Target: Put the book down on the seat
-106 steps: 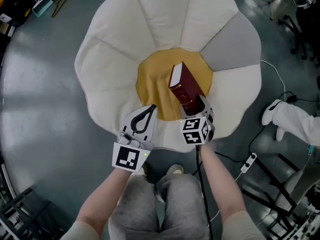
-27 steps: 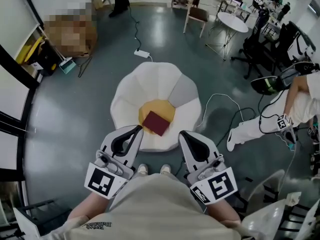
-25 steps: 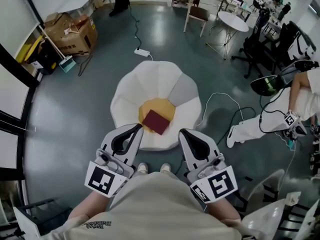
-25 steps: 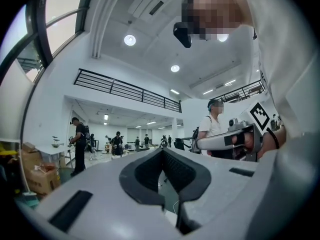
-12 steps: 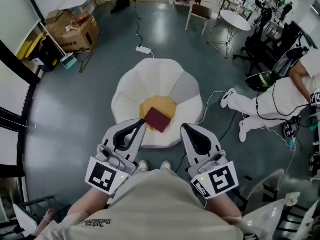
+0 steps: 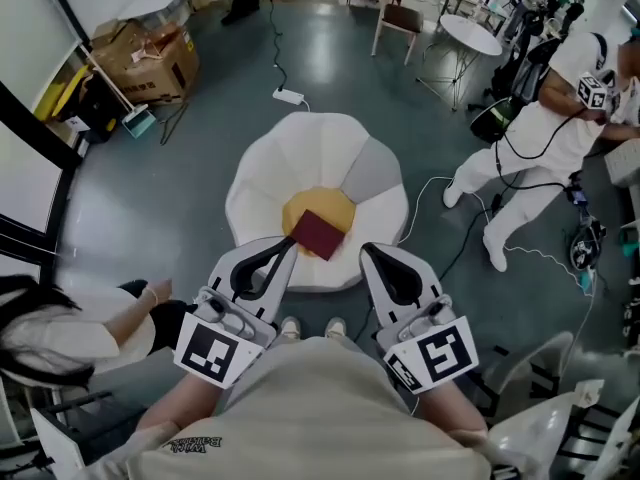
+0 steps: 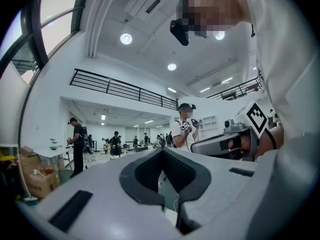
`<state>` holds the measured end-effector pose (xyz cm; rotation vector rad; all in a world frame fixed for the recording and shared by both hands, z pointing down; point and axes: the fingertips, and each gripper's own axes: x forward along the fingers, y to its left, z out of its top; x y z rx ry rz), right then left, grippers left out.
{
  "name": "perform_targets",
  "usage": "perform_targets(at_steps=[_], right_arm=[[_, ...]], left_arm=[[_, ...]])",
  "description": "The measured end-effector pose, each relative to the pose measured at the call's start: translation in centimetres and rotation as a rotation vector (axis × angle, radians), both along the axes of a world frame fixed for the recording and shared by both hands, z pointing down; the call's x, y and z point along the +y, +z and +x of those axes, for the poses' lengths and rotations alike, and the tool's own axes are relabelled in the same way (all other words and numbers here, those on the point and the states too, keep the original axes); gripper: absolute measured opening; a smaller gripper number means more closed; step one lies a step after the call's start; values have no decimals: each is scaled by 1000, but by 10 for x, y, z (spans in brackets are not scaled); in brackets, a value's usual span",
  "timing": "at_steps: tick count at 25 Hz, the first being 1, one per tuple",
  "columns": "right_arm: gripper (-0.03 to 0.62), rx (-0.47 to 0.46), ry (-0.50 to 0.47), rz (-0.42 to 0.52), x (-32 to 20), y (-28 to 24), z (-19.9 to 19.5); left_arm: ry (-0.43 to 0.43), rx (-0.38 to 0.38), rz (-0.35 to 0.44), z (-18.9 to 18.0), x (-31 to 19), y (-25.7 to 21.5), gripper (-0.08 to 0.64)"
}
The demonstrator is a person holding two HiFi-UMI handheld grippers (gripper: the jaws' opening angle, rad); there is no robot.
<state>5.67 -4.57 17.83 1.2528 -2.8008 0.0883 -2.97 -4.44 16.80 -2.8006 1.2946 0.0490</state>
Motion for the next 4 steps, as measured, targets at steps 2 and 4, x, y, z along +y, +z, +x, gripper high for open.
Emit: perform_targets(at_steps=[2,4], right_arm=[[0,1,1,-5,1,1,1],[0,5,2,-7,2,1,2]], left_arm=[[1,-1,-2,1,1,0,5],[2,-3,-7,1,1,0,5]])
